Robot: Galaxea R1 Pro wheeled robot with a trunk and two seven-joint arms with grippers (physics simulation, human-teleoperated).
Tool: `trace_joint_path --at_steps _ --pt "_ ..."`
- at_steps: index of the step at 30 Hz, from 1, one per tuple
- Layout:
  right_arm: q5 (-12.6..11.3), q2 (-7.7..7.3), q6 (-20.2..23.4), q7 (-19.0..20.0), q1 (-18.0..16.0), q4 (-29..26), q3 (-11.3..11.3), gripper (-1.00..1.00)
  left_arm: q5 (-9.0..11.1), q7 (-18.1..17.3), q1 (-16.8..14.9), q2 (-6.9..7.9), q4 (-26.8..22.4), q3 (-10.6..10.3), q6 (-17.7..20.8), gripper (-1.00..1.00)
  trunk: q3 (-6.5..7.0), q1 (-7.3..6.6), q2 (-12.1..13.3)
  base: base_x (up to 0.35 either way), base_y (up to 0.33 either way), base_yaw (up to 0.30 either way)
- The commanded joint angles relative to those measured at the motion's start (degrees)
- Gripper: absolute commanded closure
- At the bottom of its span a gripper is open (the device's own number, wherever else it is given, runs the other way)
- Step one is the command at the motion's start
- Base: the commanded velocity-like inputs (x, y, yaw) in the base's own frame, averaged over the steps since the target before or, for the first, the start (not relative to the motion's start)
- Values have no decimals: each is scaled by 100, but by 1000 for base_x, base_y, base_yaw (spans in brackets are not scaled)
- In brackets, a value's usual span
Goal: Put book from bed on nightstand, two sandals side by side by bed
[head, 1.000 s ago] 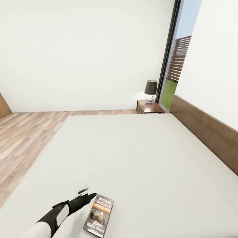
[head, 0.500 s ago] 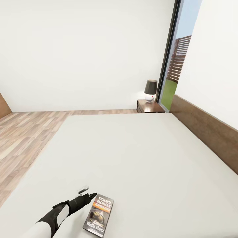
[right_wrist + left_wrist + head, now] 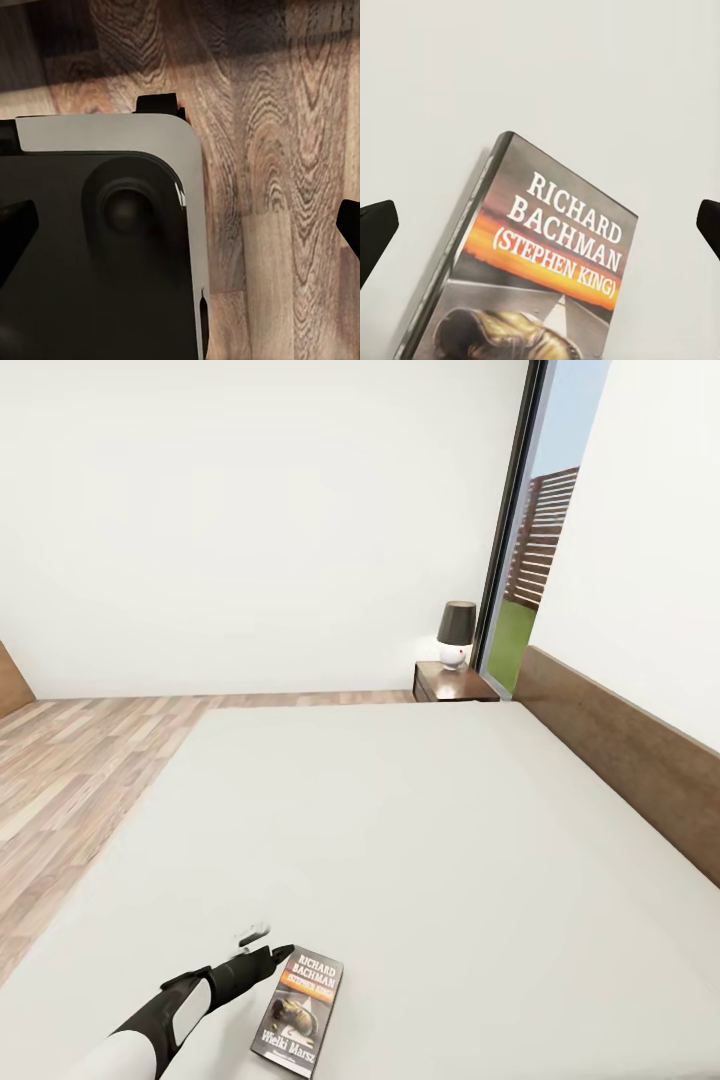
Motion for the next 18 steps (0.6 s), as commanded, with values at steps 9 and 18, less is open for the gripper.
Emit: trace_joint_path --at_steps 9,18 --pt "42 -3 -32 18 -6 16 -48 -100 44 -18 -2 -3 -3 15 56 -100 -5 0 -3 0 0 0" --pt "42 -3 -32 17 -6 16 -48 -100 44 -19 -2 -4 -3 13 56 -100 -5 0 -3 0 0 0"
